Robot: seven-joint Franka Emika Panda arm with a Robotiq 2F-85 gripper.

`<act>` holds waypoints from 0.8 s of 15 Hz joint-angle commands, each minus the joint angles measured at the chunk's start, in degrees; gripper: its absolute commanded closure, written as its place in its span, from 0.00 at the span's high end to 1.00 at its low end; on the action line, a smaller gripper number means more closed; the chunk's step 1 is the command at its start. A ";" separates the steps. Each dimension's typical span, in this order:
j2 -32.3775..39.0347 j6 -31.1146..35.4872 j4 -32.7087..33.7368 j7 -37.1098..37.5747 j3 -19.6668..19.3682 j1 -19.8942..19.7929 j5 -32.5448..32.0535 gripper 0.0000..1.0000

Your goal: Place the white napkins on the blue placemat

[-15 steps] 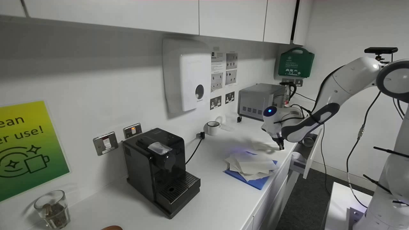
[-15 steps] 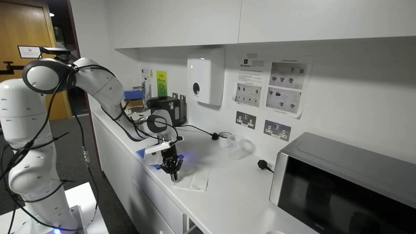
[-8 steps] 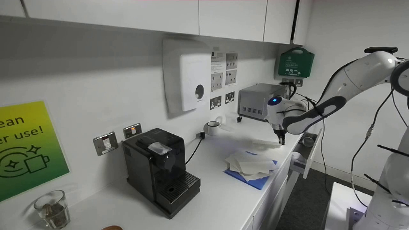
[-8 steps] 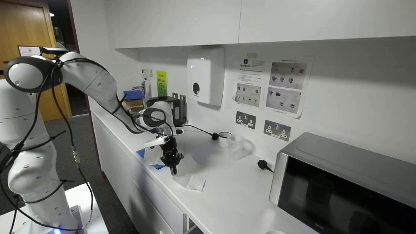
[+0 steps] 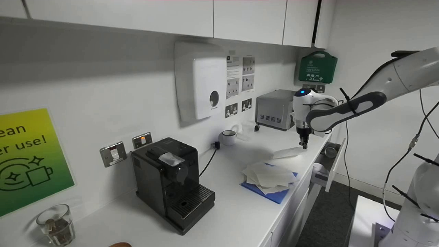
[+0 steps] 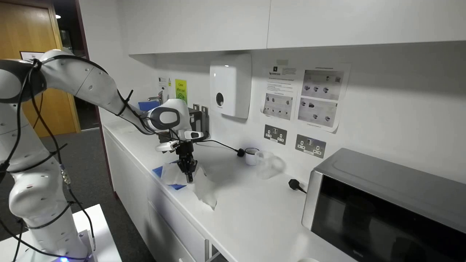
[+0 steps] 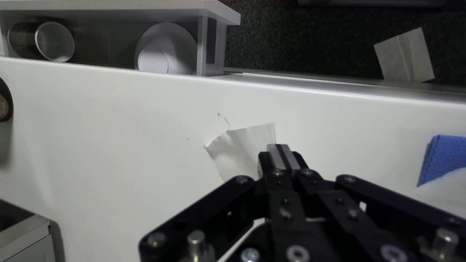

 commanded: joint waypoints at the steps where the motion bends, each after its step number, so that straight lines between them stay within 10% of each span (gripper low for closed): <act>1: -4.20 -3.73 -0.68 3.65 1.95 0.53 4.76 0.00; 12: -4.02 -8.31 0.38 24.07 9.79 3.84 15.33 0.00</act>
